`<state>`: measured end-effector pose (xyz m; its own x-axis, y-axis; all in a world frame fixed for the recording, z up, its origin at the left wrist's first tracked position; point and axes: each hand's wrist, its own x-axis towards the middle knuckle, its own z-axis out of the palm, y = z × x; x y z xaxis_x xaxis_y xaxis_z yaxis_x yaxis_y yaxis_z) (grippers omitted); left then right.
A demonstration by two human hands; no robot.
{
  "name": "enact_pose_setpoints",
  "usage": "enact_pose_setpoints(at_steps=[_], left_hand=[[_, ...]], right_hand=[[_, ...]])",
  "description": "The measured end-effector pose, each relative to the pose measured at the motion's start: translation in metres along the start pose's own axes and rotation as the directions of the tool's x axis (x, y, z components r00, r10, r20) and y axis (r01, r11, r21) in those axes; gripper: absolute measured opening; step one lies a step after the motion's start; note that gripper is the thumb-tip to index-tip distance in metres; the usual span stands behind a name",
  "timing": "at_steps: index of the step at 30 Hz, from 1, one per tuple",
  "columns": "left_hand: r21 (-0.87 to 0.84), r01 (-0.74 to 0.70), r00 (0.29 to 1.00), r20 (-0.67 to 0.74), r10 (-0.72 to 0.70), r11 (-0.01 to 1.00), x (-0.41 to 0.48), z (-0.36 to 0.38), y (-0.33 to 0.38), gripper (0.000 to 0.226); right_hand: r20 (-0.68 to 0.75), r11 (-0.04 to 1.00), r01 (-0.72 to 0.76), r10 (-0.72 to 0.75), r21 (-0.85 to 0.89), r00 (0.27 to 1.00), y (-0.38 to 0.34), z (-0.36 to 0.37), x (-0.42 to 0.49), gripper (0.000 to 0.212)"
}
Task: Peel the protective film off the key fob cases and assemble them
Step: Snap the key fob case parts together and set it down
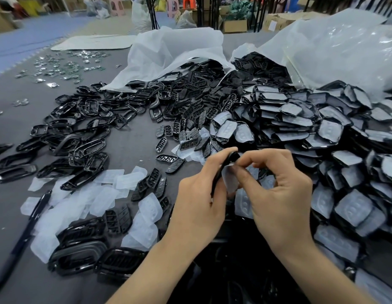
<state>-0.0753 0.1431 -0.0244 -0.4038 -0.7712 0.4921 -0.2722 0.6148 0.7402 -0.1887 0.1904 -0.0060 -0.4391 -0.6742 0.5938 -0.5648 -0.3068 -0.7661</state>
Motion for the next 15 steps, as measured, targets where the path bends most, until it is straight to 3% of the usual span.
enact_pose_setpoints(at_steps=[15], left_hand=[[0.055, -0.039, 0.999, -0.015, 0.040, 0.998, 0.0015, -0.0005, 0.0053, 0.048]], right_hand=[[0.057, 0.946, -0.234, 0.227, 0.224, 0.972, 0.0023, 0.0016, 0.0009, 0.019]])
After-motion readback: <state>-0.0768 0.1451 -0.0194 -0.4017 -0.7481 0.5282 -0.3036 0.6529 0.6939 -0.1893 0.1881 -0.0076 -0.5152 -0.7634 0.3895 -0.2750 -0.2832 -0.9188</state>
